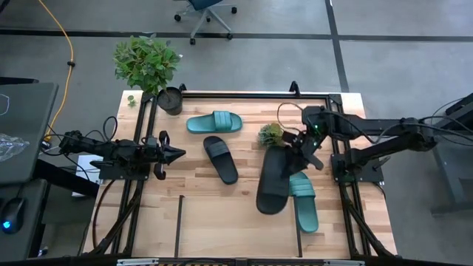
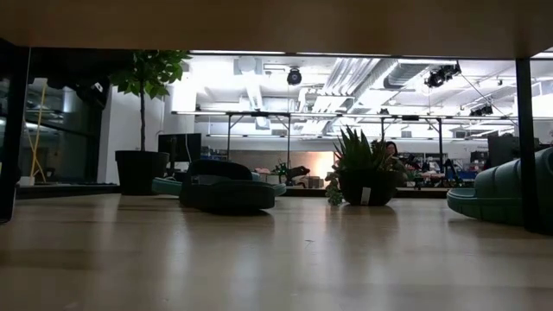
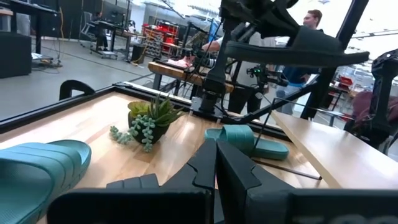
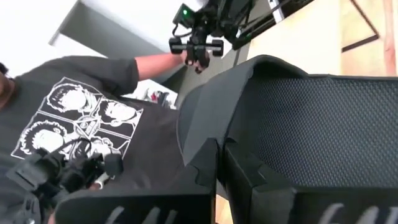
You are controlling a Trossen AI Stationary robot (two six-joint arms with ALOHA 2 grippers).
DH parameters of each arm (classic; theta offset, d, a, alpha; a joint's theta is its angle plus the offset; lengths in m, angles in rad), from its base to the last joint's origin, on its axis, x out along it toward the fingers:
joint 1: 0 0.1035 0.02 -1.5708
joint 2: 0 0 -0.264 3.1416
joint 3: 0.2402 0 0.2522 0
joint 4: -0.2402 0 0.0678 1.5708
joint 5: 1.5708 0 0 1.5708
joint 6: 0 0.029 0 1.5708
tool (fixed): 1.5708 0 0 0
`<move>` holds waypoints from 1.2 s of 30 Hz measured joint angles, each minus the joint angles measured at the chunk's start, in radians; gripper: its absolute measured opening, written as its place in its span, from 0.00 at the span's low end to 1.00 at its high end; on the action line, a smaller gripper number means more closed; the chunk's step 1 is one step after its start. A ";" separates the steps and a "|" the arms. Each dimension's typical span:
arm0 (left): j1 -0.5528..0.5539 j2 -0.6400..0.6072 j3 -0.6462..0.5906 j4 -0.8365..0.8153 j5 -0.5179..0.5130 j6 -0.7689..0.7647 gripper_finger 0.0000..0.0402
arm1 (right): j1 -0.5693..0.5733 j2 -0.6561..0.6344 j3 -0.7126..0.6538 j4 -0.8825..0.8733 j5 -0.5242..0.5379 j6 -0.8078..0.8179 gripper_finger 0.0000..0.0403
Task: Pick and place slides into the shelf
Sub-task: Put the top black slide on the shelf
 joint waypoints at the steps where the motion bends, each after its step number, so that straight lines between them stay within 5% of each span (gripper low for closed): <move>1: 0.000 0.000 0.000 0.000 0.000 0.000 0.00 | 0.016 0.000 0.000 -0.005 0.012 -0.002 0.00; 18: 0.000 0.000 0.000 0.000 0.000 0.000 0.00 | 0.299 0.146 0.000 0.022 0.187 0.007 0.00; 36: 0.000 0.000 0.000 0.000 0.032 -0.018 0.00 | 0.464 0.160 0.000 0.071 0.335 0.122 0.00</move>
